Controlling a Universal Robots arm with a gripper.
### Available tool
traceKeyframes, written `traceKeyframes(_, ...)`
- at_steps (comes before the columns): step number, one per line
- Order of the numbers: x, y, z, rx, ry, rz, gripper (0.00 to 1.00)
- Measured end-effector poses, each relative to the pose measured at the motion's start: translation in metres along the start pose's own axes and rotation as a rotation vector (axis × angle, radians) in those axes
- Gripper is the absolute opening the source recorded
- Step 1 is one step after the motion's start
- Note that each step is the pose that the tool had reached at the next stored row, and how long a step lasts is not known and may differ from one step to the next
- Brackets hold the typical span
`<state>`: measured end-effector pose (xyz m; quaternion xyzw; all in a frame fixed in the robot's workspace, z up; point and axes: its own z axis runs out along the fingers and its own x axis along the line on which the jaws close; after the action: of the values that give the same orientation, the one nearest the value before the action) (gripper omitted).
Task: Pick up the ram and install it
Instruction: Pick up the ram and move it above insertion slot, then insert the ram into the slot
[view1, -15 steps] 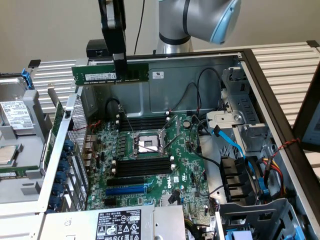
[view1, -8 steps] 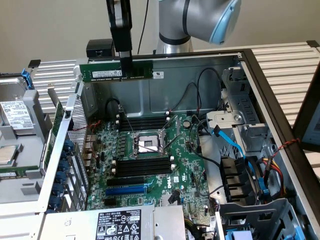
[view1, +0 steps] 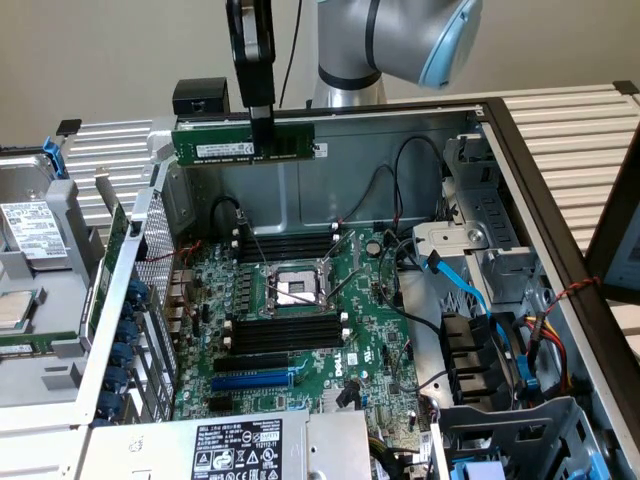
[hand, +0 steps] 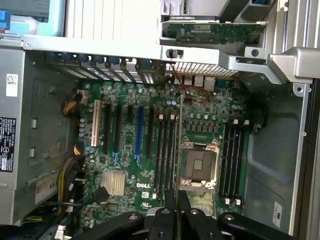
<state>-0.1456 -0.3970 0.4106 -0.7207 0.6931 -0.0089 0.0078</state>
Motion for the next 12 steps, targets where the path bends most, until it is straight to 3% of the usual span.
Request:
traceKeyframes(2,0.0000,-0.0010,0.0012,0.0004,-0.0119,0.002,0.13)
traceKeyframes(3,0.0000,-0.0019,0.0023,0.0009,-0.0269,0.004,0.13)
traceKeyframes(4,0.0001,-0.0043,0.0046,0.0027,-0.0695,0.010,0.13)
traceKeyframes(5,0.0001,-0.0048,0.0048,0.0030,-0.0764,0.012,0.13)
traceKeyframes(10,0.0002,-0.0048,0.0048,0.0031,-0.0760,0.012,0.13)
traceKeyframes(11,0.0003,-0.0062,0.0079,0.0031,-0.0701,0.012,0.13)
traceKeyframes(12,0.0003,-0.0078,0.0081,0.0031,-0.0688,0.012,0.13)
